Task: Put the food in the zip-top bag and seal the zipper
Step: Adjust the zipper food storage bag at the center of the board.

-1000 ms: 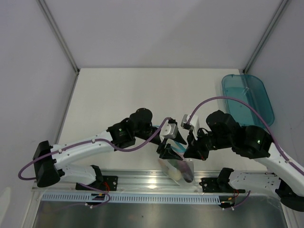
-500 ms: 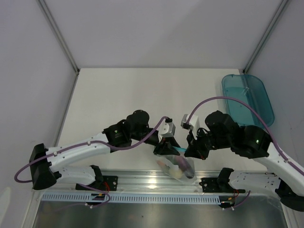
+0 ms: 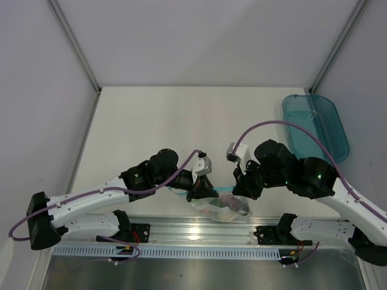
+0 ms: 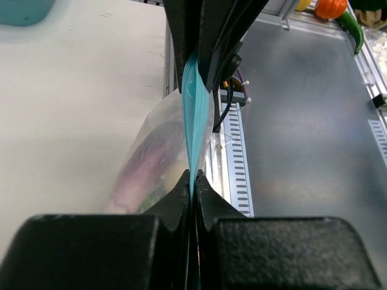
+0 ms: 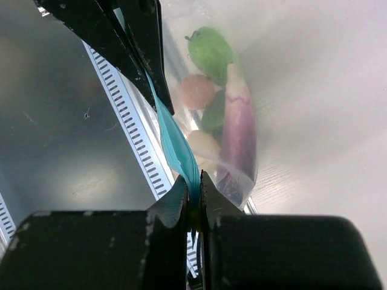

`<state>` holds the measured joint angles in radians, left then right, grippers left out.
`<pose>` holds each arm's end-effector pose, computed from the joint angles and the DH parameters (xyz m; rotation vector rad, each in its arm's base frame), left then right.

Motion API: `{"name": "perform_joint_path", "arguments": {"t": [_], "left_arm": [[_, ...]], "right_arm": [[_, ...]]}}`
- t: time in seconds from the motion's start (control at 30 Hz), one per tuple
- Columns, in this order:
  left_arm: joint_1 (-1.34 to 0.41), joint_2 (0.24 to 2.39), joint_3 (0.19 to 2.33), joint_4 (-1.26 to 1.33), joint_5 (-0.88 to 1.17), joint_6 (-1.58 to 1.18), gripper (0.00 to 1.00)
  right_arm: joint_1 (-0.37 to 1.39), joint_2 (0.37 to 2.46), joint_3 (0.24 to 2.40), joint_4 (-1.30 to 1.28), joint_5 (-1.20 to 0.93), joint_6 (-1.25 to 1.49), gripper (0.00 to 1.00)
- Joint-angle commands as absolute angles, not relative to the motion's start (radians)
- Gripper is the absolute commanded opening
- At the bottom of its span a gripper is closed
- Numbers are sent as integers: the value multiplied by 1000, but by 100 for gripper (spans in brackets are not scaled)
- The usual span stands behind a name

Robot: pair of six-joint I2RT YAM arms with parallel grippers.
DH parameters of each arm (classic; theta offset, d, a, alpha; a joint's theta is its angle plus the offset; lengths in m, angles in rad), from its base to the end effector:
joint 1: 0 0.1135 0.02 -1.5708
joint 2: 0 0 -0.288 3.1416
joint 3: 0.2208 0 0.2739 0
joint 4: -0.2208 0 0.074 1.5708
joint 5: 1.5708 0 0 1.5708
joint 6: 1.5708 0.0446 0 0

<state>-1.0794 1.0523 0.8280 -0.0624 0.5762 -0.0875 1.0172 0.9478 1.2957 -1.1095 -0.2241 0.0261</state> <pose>0.1003 -0.2390 0.3312 1.3317 1.5368 -1.3088 0.0798 0.1479 0.4138 -1.2634 2.0902 0.7586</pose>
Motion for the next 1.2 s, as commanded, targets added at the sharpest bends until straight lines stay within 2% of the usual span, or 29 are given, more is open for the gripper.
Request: {"name": "perform_joint_path", "arguments": {"t": [0.0,0.03,0.13,0.2,0.23,0.37,0.47,0.7,1.1,1.17], "left_arm": [[-1075,1012,808,-48,542,-163,2],[-1075,1011,810,-49,535,-172,1],[-1075,1002,824,-58,503,-209,1],[-1075,996,825,-60,474,-241,1],[-1075,985,828,-61,463,-251,1],[-1075,937,807,-58,391,-313,1],[-1075,899,782,-49,365,-336,1],[-1075,831,733,-40,353,-359,1],[-1075,795,698,-15,371,-383,0],[-1075,789,696,-17,373,-385,1]], "right_arm": [[1020,939,1319,-1074,-189,22,4],[1020,943,1327,-1075,-186,20,18],[1020,954,1339,-1084,-181,15,24],[1020,960,1350,-1091,-173,21,43],[1020,959,1351,-1092,-166,31,58],[1017,924,1333,-1083,-138,58,78],[1017,870,1302,-1046,-137,83,81],[1006,752,1190,-876,-179,126,74],[937,776,1060,-646,-334,169,53],[917,781,1046,-629,-354,175,44]]}}
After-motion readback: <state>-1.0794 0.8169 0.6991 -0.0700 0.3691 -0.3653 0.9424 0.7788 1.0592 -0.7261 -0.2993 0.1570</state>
